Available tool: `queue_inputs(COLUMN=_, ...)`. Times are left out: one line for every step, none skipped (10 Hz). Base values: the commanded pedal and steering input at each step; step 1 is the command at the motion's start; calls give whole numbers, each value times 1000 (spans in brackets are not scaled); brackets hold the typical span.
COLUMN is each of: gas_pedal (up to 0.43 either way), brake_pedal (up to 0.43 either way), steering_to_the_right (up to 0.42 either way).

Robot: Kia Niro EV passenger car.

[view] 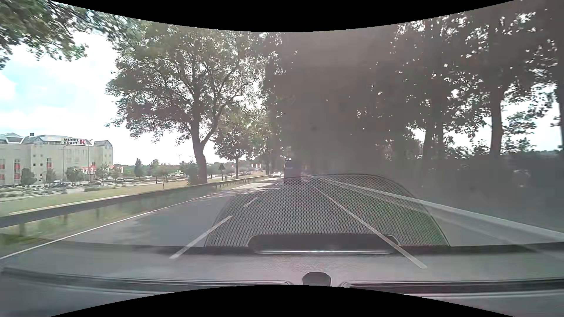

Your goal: Follow the waypoints while adhering to traffic rules and regulations

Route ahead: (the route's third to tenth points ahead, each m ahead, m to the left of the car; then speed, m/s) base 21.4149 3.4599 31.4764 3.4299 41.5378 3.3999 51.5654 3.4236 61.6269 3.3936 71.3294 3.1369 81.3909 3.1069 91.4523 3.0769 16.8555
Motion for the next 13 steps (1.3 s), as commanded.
queue_inputs(gas_pedal=87, brake_pedal=0, steering_to_the_right=-3)
queue_inputs(gas_pedal=87, brake_pedal=0, steering_to_the_right=-3)
queue_inputs(gas_pedal=87, brake_pedal=0, steering_to_the_right=-2)
queue_inputs(gas_pedal=87, brake_pedal=0, steering_to_the_right=-2)
queue_inputs(gas_pedal=87, brake_pedal=0, steering_to_the_right=-2)
queue_inputs(gas_pedal=87, brake_pedal=0, steering_to_the_right=-3)
queue_inputs(gas_pedal=87, brake_pedal=0, steering_to_the_right=-3)
queue_inputs(gas_pedal=87, brake_pedal=0, steering_to_the_right=-3)
queue_inputs(gas_pedal=87, brake_pedal=0, steering_to_the_right=-2)
queue_inputs(gas_pedal=87, brake_pedal=0, steering_to_the_right=-3)
queue_inputs(gas_pedal=87, brake_pedal=0, steering_to_the_right=-2)
queue_inputs(gas_pedal=87, brake_pedal=0, steering_to_the_right=-2)
queue_inputs(gas_pedal=87, brake_pedal=0, steering_to_the_right=-2)
